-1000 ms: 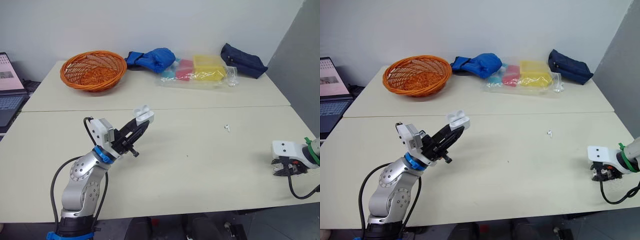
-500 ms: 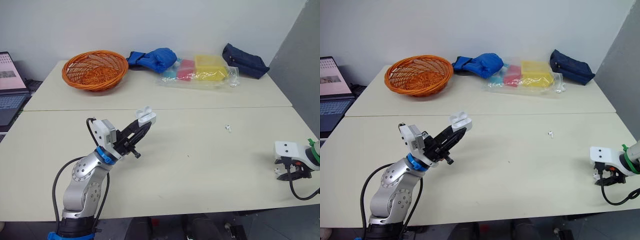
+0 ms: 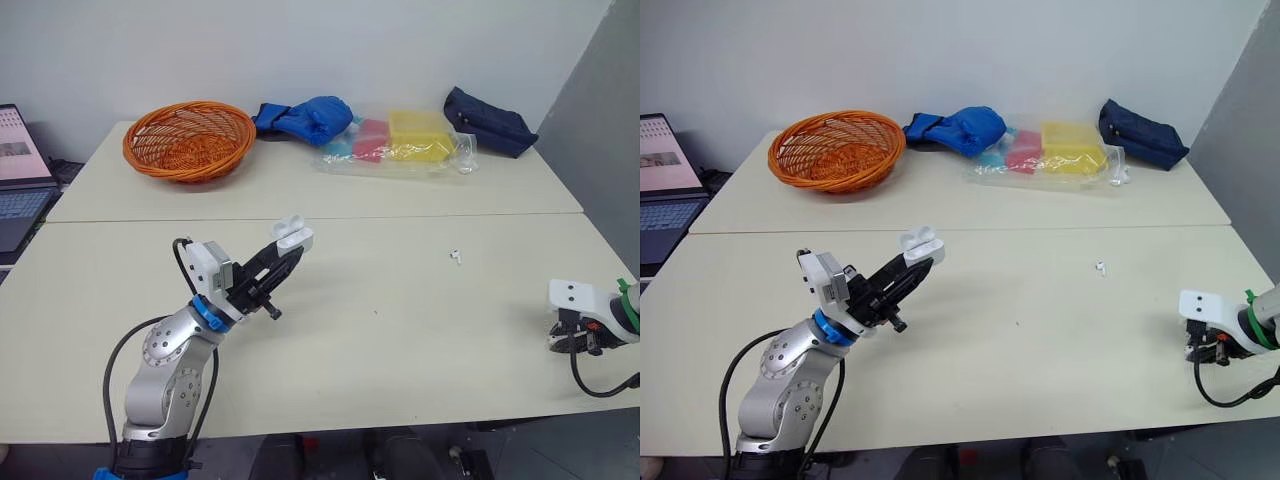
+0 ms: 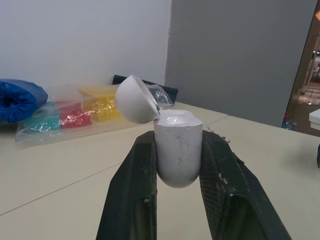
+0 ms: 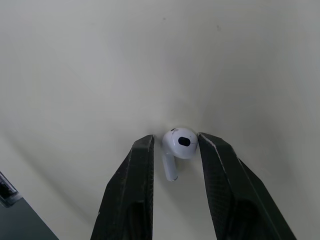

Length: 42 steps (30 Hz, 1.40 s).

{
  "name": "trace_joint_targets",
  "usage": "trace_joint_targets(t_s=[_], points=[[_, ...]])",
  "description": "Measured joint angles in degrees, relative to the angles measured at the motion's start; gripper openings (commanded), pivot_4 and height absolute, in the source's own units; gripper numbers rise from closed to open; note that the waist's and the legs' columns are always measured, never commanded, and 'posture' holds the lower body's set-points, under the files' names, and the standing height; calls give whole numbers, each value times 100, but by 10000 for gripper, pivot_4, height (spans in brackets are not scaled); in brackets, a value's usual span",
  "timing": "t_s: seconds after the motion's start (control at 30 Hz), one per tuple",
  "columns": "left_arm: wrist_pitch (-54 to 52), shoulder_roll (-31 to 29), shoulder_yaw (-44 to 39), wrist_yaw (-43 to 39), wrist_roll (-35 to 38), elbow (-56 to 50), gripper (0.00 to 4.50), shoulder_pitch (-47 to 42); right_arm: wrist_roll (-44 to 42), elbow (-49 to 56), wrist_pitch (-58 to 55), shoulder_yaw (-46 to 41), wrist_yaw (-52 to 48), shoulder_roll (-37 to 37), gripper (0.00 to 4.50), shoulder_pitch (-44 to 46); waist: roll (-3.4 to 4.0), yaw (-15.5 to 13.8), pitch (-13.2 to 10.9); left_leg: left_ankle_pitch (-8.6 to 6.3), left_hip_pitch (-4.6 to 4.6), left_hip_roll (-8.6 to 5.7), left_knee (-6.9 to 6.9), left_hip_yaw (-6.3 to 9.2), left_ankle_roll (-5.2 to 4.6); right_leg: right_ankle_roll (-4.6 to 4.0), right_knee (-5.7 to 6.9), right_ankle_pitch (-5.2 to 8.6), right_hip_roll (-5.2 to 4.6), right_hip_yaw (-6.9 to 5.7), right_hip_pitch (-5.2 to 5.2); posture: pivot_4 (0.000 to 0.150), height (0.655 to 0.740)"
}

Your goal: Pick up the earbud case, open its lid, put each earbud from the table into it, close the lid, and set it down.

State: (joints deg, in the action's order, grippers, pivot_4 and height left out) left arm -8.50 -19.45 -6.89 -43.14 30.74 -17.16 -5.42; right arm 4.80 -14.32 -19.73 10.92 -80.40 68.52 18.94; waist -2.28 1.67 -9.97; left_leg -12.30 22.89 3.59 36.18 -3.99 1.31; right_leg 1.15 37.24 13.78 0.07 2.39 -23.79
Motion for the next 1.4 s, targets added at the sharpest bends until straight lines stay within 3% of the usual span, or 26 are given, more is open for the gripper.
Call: trace_joint_targets(t_s=[0.3, 0.47, 0.8, 0.93, 1.03, 1.1, 1.23, 1.4], points=[[0, -10, 0, -5, 0, 0, 7626, -29, -54, 112, -189, -46, 63, -7, 14096, -68, 0, 0, 0, 0, 0, 0, 0, -1, 0, -1, 0, 1, 0, 1, 0, 1500, 7400], [0, -51, 0, -12, -1, 8, 7626, -67, -50, 151, -150, -88, 142, -6, 4122, -145, -4, 0, 2, 0, 0, 0, 0, 2, 0, 1, 0, 0, 1, -3, 2, 1500, 7400], [12, -68, -21, -27, 0, 52, 7626, -112, -274, 148, -240, -99, 73, -76, 4123, -46, -6, 3, 4, 0, -3, 0, 8, 1, 0, -1, 3, 0, 1, -1, 5, 1500, 7400], [33, -57, 20, -24, 1, 119, 7626, -251, -1335, 1124, -1265, -347, -46, -987, 4123, 936, -4, 126, 1, 0, -8, 1, 18, 29, 0, 19, 45, -16, 20, 19, -12, 1500, 7400], [50, 74, 82, -6, -4, 215, 7626, -423, -2779, 2019, -2477, -1503, 1459, -3138, 4123, 2315, 2, 204, -8, 2, 6, 2, 45, 68, 3, 8, 96, -22, 48, 19, -33, 1500, 7400], [108, 147, 196, -11, -4, 207, 7626, -503, -3408, 2777, -3113, -1985, 2392, -3875, 4123, 2770, 0, 93, -5, 4, 10, 17, 44, 86, 6, -17, 97, -7, 54, -7, -24, 1500, 7400], [157, 251, 158, 65, -19, 433, 7626, -676, -4092, 3921, -3925, -2426, 4380, -5559, 4123, 2776, -16, -52, 6, 3, 39, 16, 45, 81, 7, -35, 95, 5, 44, -12, -39, 1500, 7400], [283, 463, 262, 135, -67, 611, 7626, -1049, -4163, 4333, -3999, -1916, 5183, -5854, 4123, 2245, -15, -51, 6, 1, 69, -4, 72, 59, 3, -20, 70, -22, 18, -11, -48, 1500, 7400]])
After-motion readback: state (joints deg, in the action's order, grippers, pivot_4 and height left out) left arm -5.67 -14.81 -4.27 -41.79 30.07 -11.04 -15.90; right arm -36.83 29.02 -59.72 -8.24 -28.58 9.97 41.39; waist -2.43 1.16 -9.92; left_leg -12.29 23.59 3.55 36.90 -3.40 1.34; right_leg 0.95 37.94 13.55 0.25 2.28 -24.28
